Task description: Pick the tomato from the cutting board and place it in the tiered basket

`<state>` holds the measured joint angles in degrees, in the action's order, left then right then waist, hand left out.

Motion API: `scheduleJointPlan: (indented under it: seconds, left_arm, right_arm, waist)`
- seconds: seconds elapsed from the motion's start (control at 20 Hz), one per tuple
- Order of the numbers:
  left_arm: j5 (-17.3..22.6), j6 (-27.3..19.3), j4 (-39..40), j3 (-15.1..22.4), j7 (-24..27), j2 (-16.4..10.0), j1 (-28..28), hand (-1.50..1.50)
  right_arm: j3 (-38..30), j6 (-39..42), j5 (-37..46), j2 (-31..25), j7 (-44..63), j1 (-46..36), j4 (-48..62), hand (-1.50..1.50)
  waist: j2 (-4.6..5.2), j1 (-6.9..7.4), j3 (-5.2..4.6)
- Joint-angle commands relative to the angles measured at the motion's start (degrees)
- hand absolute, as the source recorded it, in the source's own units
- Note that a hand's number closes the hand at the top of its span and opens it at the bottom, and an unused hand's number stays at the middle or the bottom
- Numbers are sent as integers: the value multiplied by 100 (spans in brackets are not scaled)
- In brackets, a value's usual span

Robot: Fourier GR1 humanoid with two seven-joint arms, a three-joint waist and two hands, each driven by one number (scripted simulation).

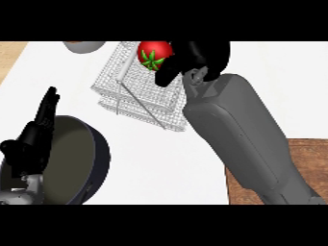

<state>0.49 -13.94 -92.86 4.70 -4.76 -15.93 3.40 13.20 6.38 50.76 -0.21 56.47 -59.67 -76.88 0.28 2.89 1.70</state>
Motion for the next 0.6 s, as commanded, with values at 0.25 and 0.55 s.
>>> scheduleJointPlan:
  seconds: [0.25,0.55]
  left_arm:
    - [17,83,671,553,-243,535,-431,0]
    - [8,43,736,530,-158,573,-569,0]
  right_arm:
    - [-550,-1633,-1292,21,-238,145,711,-150]
    - [-618,-2855,-1944,21,-855,248,660,-150]
  waist:
    - [172,150,-171]
    - [141,147,-172]
